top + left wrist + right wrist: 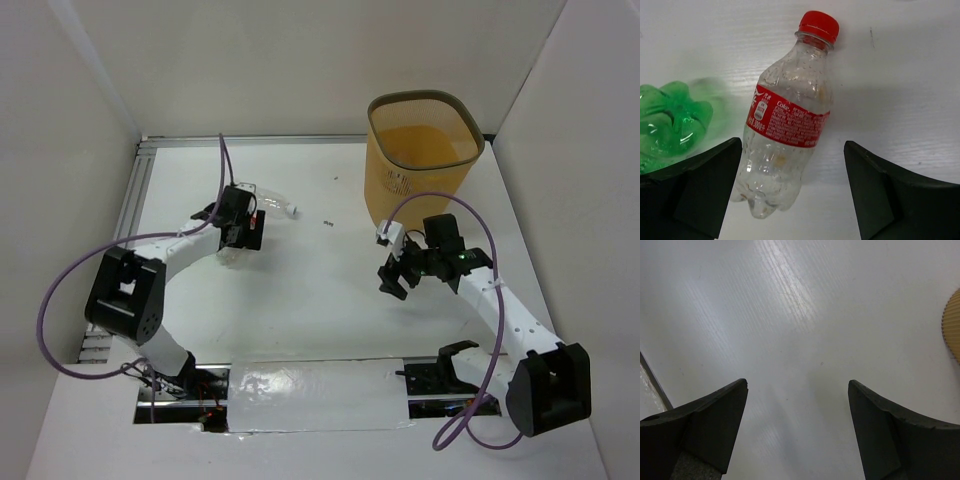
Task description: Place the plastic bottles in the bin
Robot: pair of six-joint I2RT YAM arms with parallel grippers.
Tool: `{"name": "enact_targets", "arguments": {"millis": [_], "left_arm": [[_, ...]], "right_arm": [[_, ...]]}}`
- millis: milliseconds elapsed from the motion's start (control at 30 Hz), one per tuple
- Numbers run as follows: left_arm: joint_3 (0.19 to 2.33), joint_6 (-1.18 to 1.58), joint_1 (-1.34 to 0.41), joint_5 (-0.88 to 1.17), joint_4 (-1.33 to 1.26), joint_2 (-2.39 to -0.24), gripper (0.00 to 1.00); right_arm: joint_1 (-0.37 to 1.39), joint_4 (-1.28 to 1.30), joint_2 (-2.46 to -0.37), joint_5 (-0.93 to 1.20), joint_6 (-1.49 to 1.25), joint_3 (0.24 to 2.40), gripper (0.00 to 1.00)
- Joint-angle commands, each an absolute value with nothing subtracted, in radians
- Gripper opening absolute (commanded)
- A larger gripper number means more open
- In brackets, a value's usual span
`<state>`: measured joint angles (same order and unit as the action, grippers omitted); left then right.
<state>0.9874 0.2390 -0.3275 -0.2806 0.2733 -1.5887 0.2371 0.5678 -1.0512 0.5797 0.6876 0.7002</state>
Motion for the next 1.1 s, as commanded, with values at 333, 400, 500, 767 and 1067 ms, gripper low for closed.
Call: {"name": "enact_targets", "arguments": {"millis": [333,400,500,767,1067], "left_arm": [[1.025,0.221,-0.33,-0.25,0.236,-1.712,0.56],[1.034,0.244,-0.348,-0.22,0.251,-1.68,0.43],[1.069,0.271,-0.391,-0.172,0.276,-1.57,0.36],[1.274,0.377,-0.587,0.05,0.206,-1.434,0.23],[1.762,0.527,-0.652,0.296,-0.067,-1.678,0.15]], "right_arm": [[0.21,0.555,-1.032,0.623,0.669,0.706,0.89],[0.21,0.555,-1.032,0.623,0.669,0.715,0.89],[0.21,0.564,-1.032,0.623,0.669,0.715,0.88],[0.21,0.574,-1.032,0.683,0.715,0.706,0.09],[0.21,0.574,-1.023,0.663,0.744,0.678,0.0]]}}
